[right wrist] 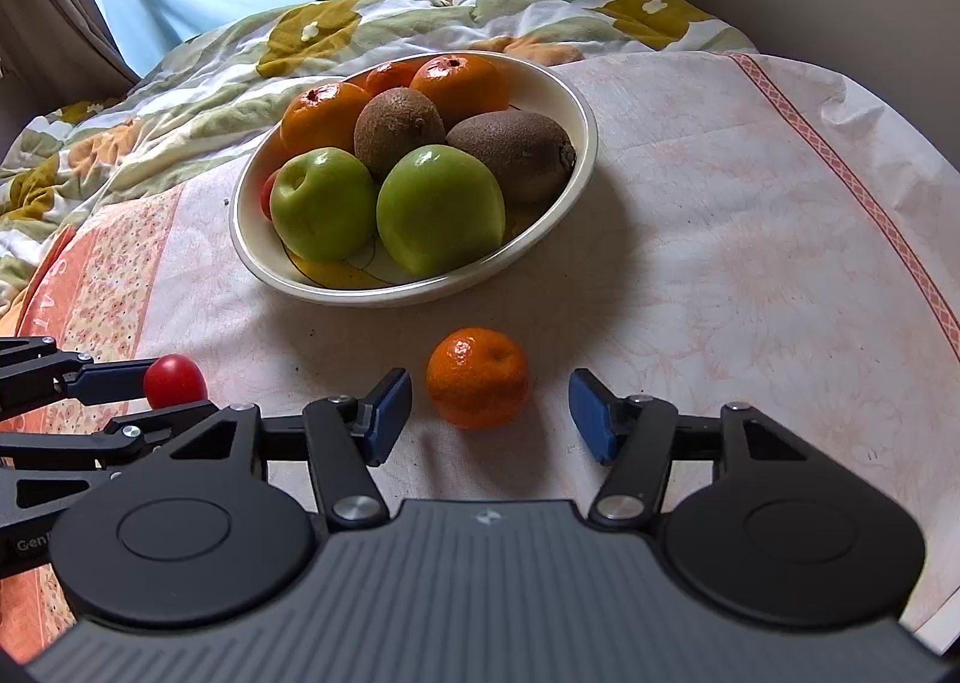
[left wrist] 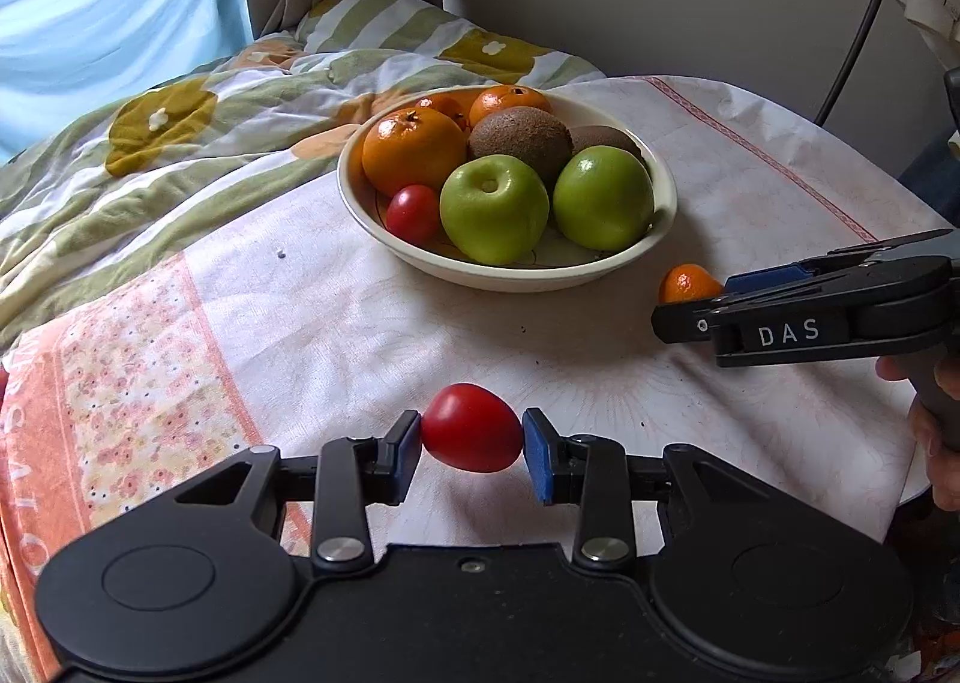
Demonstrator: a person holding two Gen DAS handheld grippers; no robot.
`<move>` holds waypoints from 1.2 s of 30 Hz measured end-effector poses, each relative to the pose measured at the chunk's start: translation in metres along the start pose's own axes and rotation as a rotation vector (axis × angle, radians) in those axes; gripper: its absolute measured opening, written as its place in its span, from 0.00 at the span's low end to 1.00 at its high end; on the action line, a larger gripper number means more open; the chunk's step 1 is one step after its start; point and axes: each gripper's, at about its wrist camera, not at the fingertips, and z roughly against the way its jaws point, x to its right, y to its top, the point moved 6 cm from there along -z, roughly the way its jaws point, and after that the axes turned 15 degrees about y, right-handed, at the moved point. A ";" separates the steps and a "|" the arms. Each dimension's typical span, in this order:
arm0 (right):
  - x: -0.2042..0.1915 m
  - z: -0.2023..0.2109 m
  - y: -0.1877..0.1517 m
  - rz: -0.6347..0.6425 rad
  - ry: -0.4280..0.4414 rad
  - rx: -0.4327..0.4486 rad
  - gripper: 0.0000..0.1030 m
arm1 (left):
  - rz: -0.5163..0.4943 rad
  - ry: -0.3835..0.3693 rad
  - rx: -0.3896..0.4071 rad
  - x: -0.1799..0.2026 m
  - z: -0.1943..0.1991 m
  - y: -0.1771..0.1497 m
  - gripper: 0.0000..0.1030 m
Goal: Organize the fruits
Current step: 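Grasp the second red tomato with the left tool while the right tool grasps a mandarin, then carry tomato and mandarin over the bowl and open the left tool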
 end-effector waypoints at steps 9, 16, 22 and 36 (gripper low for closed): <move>0.002 -0.005 0.002 0.031 0.033 -0.023 0.56 | 0.041 0.028 0.010 -0.001 0.011 -0.002 0.39; 0.000 -0.005 0.004 0.069 0.071 -0.036 0.50 | 0.063 0.058 0.011 0.003 0.022 -0.001 0.39; 0.002 0.012 0.008 0.088 0.099 -0.028 0.50 | 0.083 0.085 0.029 0.012 0.037 0.008 0.39; 0.018 0.090 0.041 0.176 0.187 0.038 0.50 | 0.223 0.166 0.087 0.051 0.099 0.048 0.39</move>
